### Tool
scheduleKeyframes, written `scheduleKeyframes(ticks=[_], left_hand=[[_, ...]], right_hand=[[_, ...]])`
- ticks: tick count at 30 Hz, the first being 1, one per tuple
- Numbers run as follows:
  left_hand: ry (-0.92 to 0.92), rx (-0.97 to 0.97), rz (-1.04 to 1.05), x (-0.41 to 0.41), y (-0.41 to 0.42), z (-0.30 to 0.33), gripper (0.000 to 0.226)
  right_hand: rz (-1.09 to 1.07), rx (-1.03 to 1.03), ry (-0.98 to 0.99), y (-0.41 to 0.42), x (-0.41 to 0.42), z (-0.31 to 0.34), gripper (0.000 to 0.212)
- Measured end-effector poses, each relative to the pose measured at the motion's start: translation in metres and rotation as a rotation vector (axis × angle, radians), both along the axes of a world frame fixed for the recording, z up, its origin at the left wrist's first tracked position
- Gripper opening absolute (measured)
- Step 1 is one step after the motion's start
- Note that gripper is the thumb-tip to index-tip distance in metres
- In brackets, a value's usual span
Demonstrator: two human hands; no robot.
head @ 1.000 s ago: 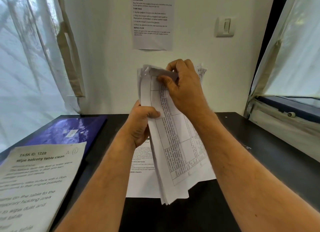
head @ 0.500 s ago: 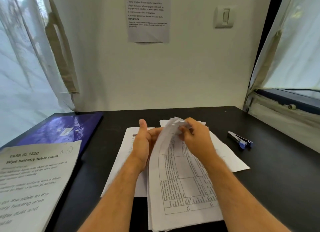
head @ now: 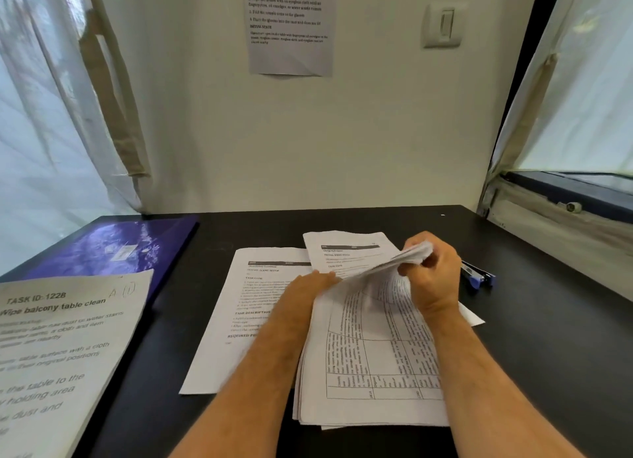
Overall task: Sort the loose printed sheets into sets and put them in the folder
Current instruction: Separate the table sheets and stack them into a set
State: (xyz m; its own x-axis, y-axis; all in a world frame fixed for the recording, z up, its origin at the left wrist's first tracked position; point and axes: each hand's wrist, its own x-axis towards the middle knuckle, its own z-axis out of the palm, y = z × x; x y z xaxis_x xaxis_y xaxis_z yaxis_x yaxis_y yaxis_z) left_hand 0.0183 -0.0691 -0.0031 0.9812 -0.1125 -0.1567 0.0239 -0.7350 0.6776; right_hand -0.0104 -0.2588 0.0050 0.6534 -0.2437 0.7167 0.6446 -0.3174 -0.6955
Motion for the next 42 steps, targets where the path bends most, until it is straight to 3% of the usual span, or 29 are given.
scheduleKeyframes(ticks=[2,4,7,12,15,19,24,30,33,37,38,42], left_hand=[[-0.116,-0.029,-0.006,0.0,0.003,-0.006,0.02],[-0.149,-0.034,0.008,-0.002,0.008,-0.011,0.021],[-0.174,0.108,-0.05,-0.004,0.013,-0.007,0.018],[-0.327,0.291,-0.1,-0.003,0.028,-0.011,0.061],[-0.353,0.386,0.046,0.0,0.044,-0.007,0.063],[-0.222,0.436,0.261,0.004,0.071,-0.007,0.06],[-0.133,0.406,0.428,0.002,0.085,0.001,0.11],[-0.066,0.368,0.547,-0.001,0.095,0.01,0.132],[-0.043,0.344,0.586,0.002,0.098,0.007,0.114],[-0.275,0.027,0.584,0.002,0.099,0.008,0.034],[-0.332,-0.076,0.57,0.001,0.098,0.01,0.024],[-0.564,-0.22,0.586,-0.007,0.091,0.022,0.023]], right_hand=[[0.012,-0.162,0.027,0.005,-0.001,-0.003,0.013],[0.012,-0.255,0.035,0.009,0.001,-0.005,0.009],[0.006,-0.278,0.074,0.01,0.003,-0.007,0.011],[-0.013,-0.283,0.096,0.011,0.001,-0.004,0.014],[-0.059,-0.332,0.135,0.01,0.002,-0.003,0.012],[-0.037,-0.383,0.161,0.013,0.003,-0.002,0.011],[-0.005,-0.433,0.171,0.026,0.003,-0.001,0.01],[-0.037,-0.472,0.197,0.038,0.001,0.002,0.018],[-0.052,-0.503,0.199,0.042,0.001,0.003,0.02],[-0.056,-0.522,0.207,0.047,0.002,0.003,0.019],[-0.058,-0.53,0.198,0.048,0.002,0.003,0.018],[-0.068,-0.545,0.133,0.05,0.003,0.005,0.012]])
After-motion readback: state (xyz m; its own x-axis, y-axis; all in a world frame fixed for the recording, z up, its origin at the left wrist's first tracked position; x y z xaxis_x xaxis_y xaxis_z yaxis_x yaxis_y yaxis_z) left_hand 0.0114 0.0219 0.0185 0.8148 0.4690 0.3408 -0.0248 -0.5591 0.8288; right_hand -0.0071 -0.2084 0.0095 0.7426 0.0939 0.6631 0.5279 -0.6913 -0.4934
